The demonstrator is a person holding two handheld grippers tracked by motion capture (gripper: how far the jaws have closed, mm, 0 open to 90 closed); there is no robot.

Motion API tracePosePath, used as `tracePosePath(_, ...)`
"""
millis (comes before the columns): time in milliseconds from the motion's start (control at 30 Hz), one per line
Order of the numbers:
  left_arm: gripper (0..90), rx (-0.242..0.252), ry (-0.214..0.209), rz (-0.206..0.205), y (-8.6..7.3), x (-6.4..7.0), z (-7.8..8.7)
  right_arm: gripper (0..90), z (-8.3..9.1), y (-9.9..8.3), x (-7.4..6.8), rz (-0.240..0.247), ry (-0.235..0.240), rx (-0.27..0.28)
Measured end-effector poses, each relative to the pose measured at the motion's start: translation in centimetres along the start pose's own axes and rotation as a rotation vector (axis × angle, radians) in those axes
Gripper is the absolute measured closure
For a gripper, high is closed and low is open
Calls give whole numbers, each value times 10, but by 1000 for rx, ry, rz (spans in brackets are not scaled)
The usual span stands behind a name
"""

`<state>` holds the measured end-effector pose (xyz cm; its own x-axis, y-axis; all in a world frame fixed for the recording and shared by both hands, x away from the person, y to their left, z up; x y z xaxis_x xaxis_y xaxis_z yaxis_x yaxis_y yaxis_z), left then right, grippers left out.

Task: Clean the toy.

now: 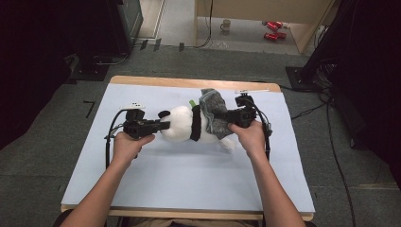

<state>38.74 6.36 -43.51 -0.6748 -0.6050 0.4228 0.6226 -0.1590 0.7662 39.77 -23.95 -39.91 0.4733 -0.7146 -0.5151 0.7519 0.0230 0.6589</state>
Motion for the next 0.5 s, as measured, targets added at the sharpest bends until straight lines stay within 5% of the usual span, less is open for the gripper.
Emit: tracePosePath(500,711,-4,7,29,0,-8,0,776,13,-2,31,-42,-75,31)
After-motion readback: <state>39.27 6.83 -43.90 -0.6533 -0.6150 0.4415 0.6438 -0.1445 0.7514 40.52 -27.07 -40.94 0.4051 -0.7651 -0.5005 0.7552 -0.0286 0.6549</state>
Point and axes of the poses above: each handheld gripper's, and its own axes: z roughly backward along the jaws, y roughly out of its top, x roughly to its right, the point moved 4 cm from there along -z, roughly forward along the jaws, and after that the axes turned 1 degree about -z, right-handed, at the moved point
